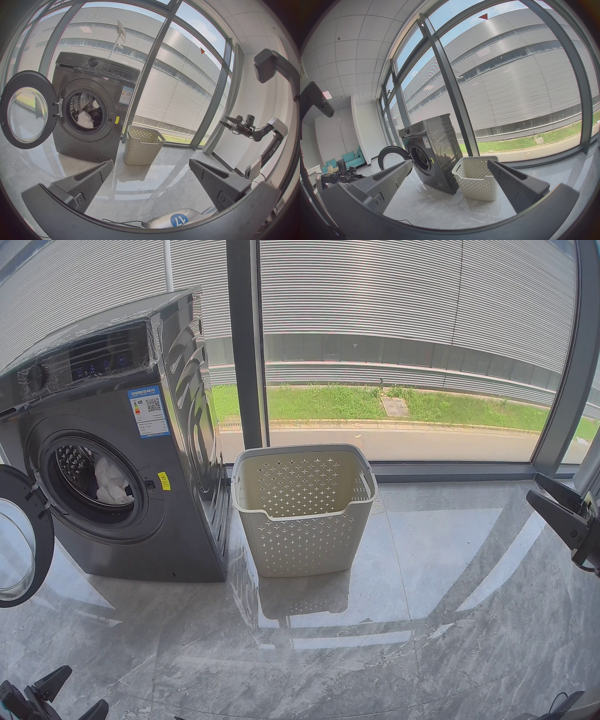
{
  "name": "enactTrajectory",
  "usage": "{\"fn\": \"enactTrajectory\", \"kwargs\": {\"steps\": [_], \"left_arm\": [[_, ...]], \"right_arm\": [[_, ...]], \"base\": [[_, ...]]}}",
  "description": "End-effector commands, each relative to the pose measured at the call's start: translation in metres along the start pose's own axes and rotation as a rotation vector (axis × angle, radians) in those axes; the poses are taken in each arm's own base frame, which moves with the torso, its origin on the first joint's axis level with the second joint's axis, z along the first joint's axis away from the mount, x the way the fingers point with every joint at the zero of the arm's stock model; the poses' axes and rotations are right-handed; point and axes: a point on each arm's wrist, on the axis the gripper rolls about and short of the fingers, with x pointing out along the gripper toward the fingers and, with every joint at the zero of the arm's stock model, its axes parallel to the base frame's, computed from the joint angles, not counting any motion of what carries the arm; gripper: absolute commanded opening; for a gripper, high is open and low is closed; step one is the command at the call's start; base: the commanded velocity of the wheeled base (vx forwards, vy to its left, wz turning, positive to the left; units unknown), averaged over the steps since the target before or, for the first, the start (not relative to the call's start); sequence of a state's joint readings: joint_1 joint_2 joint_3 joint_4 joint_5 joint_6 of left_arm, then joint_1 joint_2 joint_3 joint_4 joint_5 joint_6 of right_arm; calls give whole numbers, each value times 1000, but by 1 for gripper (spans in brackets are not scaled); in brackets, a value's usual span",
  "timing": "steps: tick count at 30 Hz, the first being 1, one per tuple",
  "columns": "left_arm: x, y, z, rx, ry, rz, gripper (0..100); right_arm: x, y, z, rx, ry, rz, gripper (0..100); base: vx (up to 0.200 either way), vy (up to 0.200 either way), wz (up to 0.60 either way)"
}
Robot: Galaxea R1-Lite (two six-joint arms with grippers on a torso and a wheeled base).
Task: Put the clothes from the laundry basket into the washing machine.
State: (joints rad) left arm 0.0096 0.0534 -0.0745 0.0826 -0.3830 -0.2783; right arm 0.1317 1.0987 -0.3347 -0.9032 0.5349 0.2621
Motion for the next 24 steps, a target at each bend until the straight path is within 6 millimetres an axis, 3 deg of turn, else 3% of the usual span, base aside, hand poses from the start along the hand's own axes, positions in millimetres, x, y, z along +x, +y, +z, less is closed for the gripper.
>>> {"fn": "enactTrajectory", "kwargs": {"steps": [1,6,14,18,24], "left_arm": [[-1,-1,-1,-15,-14,-13,100],[-4,-4,-2,-8,11,-148,100],[-6,-6,0,-31,10,-181,100],[-13,-12,17,-7,-71,-136,100],[-25,-27,61,-3,-177,-49,100]], "right_arm": [[0,0,1,-2,-3,0,100],[0,0,1,-3,-3,1,100],[1,0,3,-8,-10,3,100],[3,0,6,-11,-18,6,100],[5,0,10,-19,-28,8,100]], "base": [[0,0,0],[0,0,0],[0,200,0],[0,200,0],[0,200,0]]}}
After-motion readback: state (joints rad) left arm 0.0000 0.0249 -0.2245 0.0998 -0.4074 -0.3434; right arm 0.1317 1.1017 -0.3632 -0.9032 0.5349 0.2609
